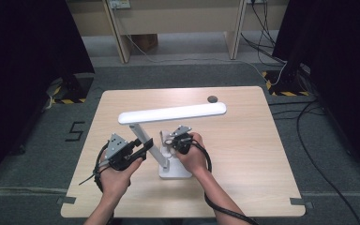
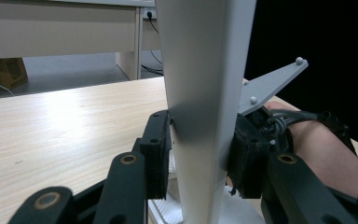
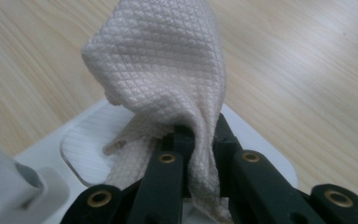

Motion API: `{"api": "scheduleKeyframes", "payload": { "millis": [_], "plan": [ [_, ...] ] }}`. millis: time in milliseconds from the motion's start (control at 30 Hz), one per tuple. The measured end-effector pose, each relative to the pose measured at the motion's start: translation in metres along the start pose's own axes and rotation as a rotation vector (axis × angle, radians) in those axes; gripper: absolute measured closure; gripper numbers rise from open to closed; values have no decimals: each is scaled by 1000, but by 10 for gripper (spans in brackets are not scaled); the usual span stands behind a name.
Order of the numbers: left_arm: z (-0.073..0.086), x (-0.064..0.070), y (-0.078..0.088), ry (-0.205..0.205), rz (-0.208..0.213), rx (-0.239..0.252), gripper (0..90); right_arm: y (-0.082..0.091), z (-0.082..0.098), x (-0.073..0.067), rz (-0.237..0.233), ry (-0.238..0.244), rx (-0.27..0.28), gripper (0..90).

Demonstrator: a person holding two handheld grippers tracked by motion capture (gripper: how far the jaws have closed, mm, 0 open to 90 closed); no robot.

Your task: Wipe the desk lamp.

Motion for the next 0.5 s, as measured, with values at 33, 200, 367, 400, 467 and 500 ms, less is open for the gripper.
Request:
{"api": "scheduleKeyframes", "payload": {
  "millis": [33, 200, 367, 400, 467, 500],
  "plan": [
    [0, 0, 0, 0, 0, 0, 630, 1, 2, 1, 5, -6, -3, 855],
    [1, -1, -1, 1, -1, -1, 628, 5, 8, 10, 33, -13, -4, 856],
    [1, -1, -1, 2, -2, -2, 629, 11, 15, 23, 72, -13, -15, 855],
    [1, -1, -1, 2, -2, -2, 628, 11, 17, 26, 83, -14, -18, 856],
    [1, -1, -1, 2, -1, -2, 628, 12, 21, 32, 89, -33, -21, 856],
    [1, -1, -1, 2, -2, 0, 628, 13, 22, 34, 94, -33, -19, 855]
  ]
}}
Point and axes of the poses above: each handheld gripper's, and its own axes: y roughly backward along the jaws, z roughly out of its underside, x roughly to its right, the point moved 5 cm from there along -y, roughly forward along the jaws, and after that the axes turned 3 degrees about -y, right-handed, at the moved point
